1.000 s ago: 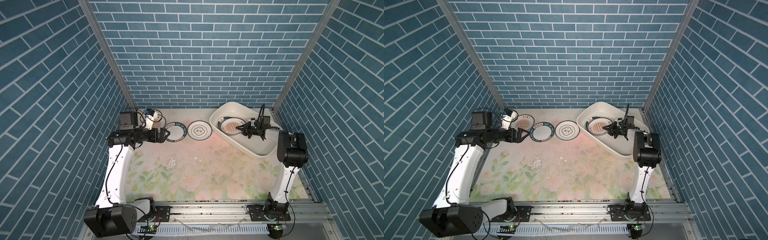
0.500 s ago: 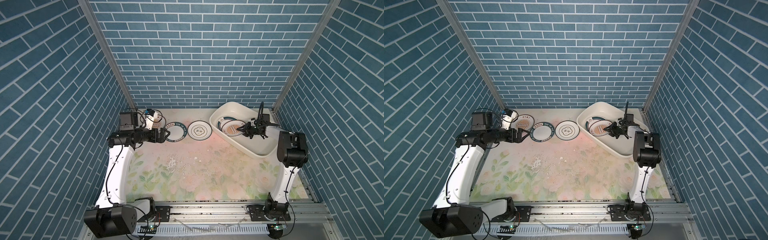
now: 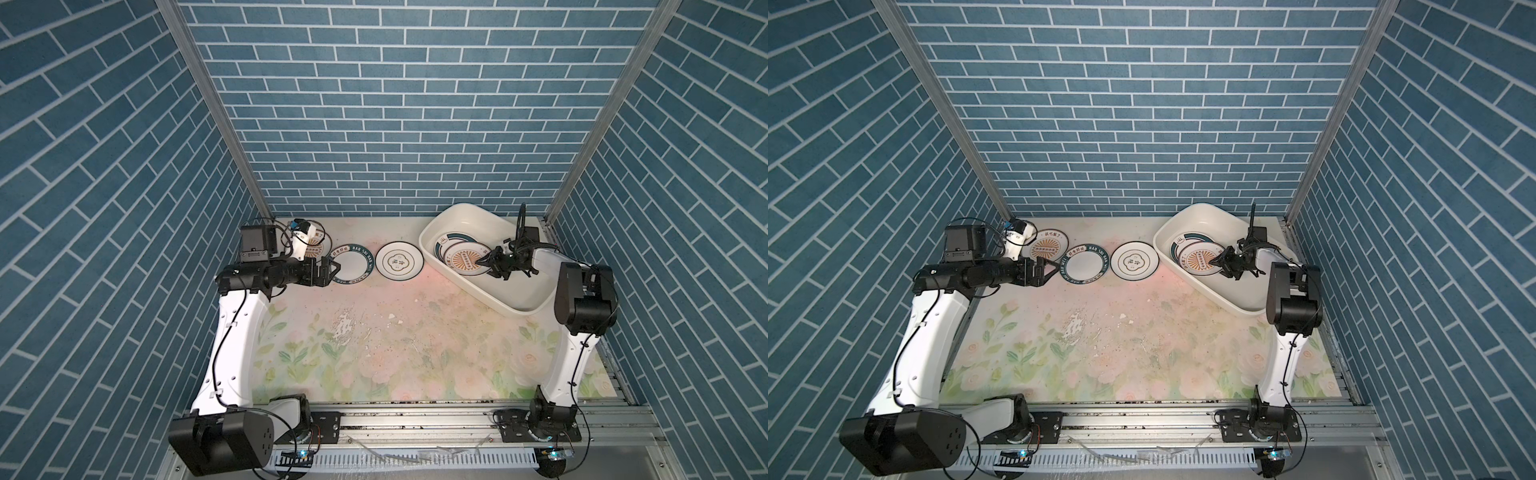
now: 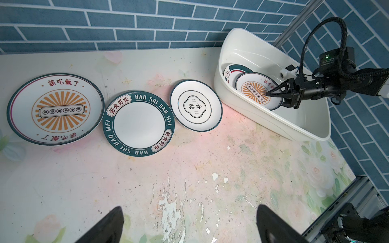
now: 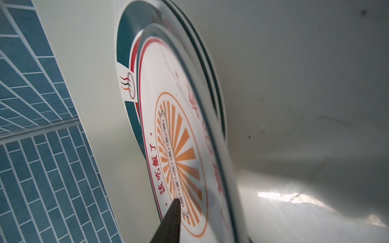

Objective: Place the plates into the plastic bin on the countertop
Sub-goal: Place the plate in the plastic bin.

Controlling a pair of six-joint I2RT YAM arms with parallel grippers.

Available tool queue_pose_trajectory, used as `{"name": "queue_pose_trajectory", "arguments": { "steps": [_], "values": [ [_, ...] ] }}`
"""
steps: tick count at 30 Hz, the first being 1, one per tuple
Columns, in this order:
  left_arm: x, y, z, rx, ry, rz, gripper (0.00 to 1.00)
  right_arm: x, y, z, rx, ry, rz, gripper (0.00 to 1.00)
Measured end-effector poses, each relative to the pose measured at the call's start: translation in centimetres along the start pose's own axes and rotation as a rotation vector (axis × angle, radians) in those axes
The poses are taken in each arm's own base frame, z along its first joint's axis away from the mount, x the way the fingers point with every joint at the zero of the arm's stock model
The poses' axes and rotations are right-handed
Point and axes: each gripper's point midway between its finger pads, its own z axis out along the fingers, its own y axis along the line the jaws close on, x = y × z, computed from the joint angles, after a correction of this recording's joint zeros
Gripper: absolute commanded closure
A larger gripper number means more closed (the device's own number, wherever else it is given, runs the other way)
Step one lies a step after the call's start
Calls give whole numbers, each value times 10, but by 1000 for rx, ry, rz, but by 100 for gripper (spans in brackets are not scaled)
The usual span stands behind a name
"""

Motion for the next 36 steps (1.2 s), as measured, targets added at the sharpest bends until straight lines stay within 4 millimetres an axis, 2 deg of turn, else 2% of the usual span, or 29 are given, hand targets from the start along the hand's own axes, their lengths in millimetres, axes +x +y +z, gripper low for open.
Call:
{"name": "queue_pose_trajectory", "arguments": {
  "steps": [12, 19, 26, 30, 32, 36],
  "values": [
    [0, 0, 1, 3, -4, 2, 1, 6, 9, -18, 32, -11, -27, 68],
    [3, 1, 3, 4, 6, -4, 0, 9, 8, -21, 46, -7, -18, 78],
    [4, 0, 1, 3, 1, 4, 0, -6, 25, -26, 23, -39, -48, 80],
    [8, 0, 2, 4, 7, 1, 0, -12, 26, -23, 21, -40, -49, 82],
    [8, 0, 3, 4, 7, 0, 0, -13, 22, -18, 25, -33, -43, 88],
    [8, 0, 3, 4, 7, 0, 1, -13, 15, -9, 35, -16, -17, 88]
  ]
}}
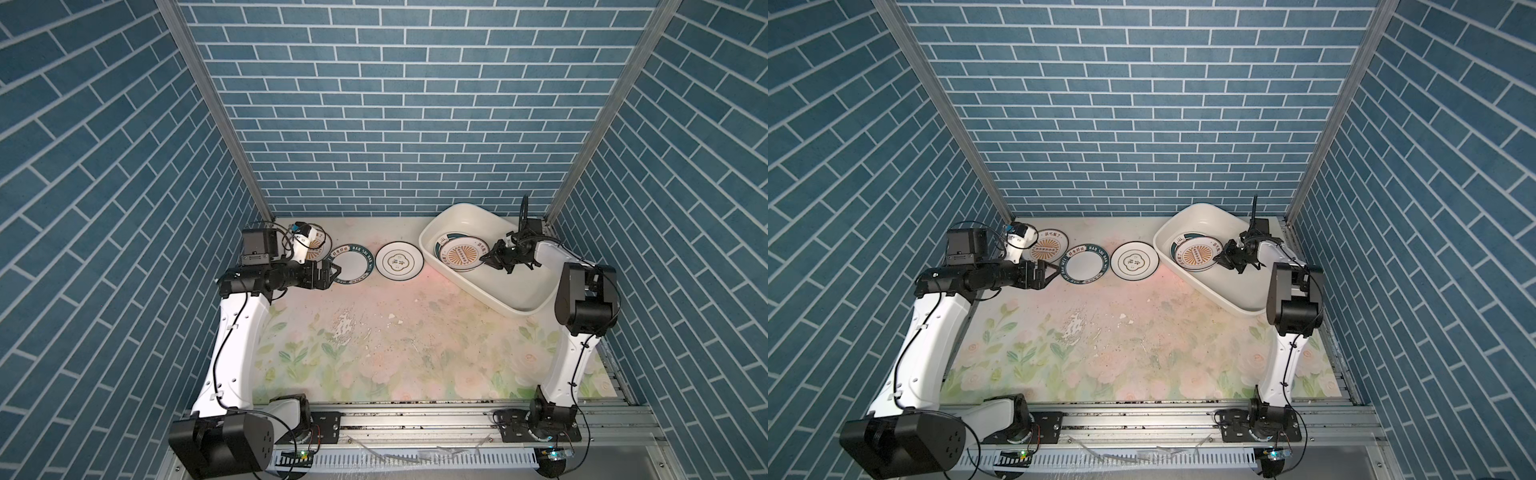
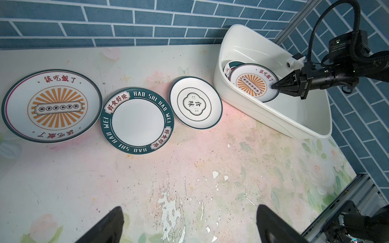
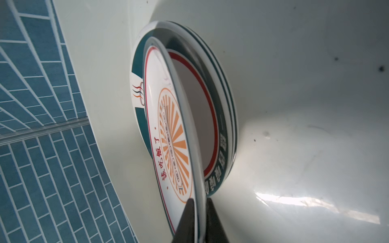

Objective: Place the plates into the plastic bin on the countertop
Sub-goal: Place the plate in the plastic bin.

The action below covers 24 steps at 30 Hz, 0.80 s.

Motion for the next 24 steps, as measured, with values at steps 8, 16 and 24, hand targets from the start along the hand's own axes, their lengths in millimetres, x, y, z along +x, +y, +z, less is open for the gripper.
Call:
{"name": "queue_pose_trajectory", "arguments": {
  "steps": [8, 16, 24],
  "values": [
    [0, 0, 0, 0, 0, 0, 0, -6, 10, 12, -8, 5, -14, 88],
    [3, 1, 2, 0, 6, -4, 0, -12, 18, 19, -10, 6, -30, 82],
    [3, 1, 2, 1, 4, 1, 1, -3, 3, 19, 62, 32, -10, 72]
  ]
}}
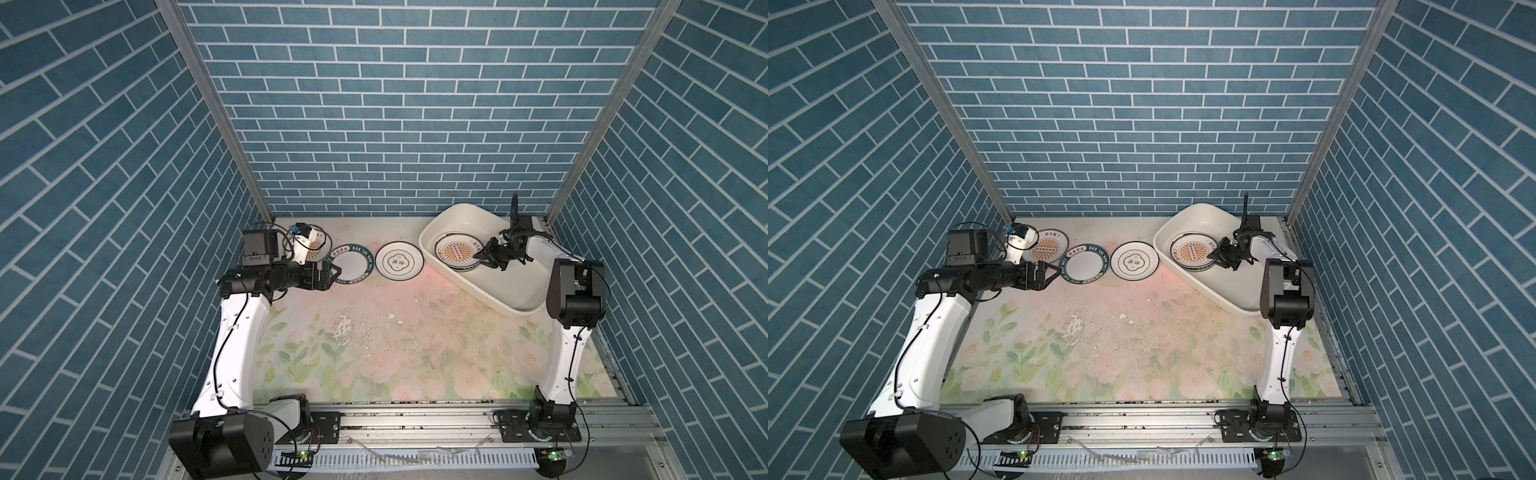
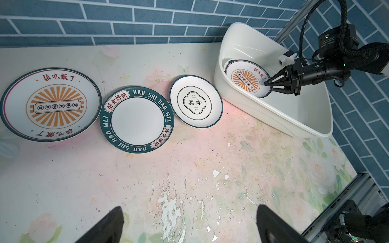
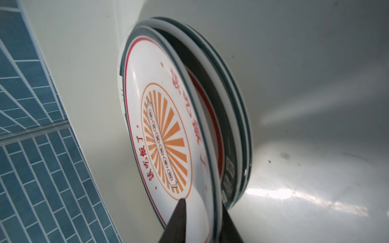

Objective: Place the plates into the plastic bin on the countertop
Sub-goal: Place the plate in the plastic bin.

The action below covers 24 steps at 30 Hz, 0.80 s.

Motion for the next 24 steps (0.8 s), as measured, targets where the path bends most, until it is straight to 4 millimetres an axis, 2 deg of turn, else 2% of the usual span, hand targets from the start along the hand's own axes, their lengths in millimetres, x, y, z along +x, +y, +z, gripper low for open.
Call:
{"name": "queue_pose_trajectory", "arguments": {
  "steps": [6, 14, 24],
  "values": [
    [-1, 0, 0, 2, -3, 1, 1, 6, -12, -6, 83, 13, -6, 71],
    [-1, -1, 0, 4, -3, 1, 0, 0, -4, -24, 134, -9, -58, 71],
    [-1, -1, 0, 3, -3, 1, 0, 4, -10, -27, 169, 4, -52, 71]
  ]
}}
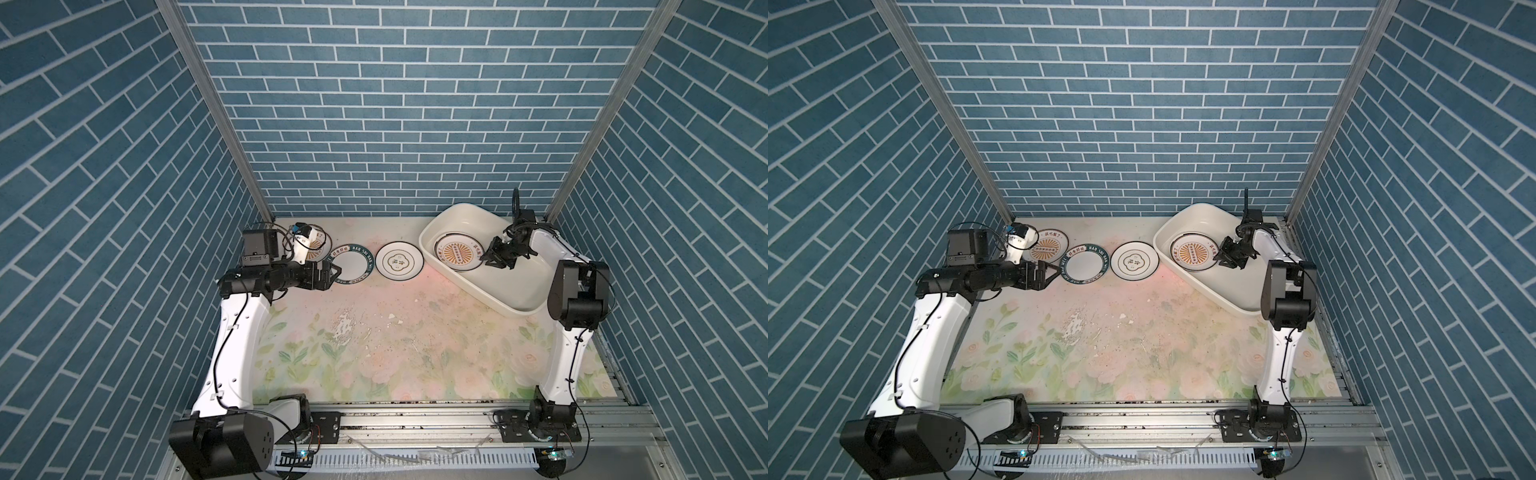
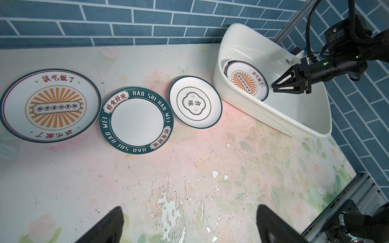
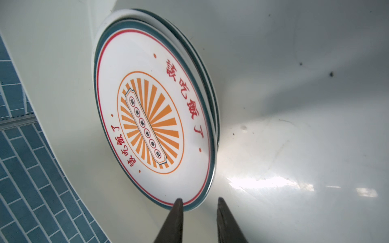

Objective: Place the plates into the plastic bin on the countertop
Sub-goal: Place the plate in the plastic bin.

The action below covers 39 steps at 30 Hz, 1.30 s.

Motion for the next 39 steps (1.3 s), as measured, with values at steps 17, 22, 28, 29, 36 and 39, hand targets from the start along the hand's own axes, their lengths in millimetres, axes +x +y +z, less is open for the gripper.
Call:
{"name": "queue_pose_trajectory", "arguments": {
  "steps": [17, 22, 28, 29, 36, 39],
  "values": [
    [0, 0, 0, 0, 0, 2, 0, 2, -1, 12, 9, 23, -7, 71],
    [0, 0, 0, 0, 1, 3, 1, 0, 3, 16, 0, 23, -16, 71],
    [7, 2, 4, 2, 17, -5, 0, 3, 2, 26, -2, 48, -11, 71],
    [7, 2, 4, 1, 17, -4, 0, 3, 2, 28, -2, 51, -12, 71],
    [7, 2, 4, 1, 17, 0, 0, 3, 6, 31, -7, 56, -18, 71],
    [7, 2, 4, 2, 17, 0, 0, 1, 8, 30, -10, 52, -21, 71]
  ]
}}
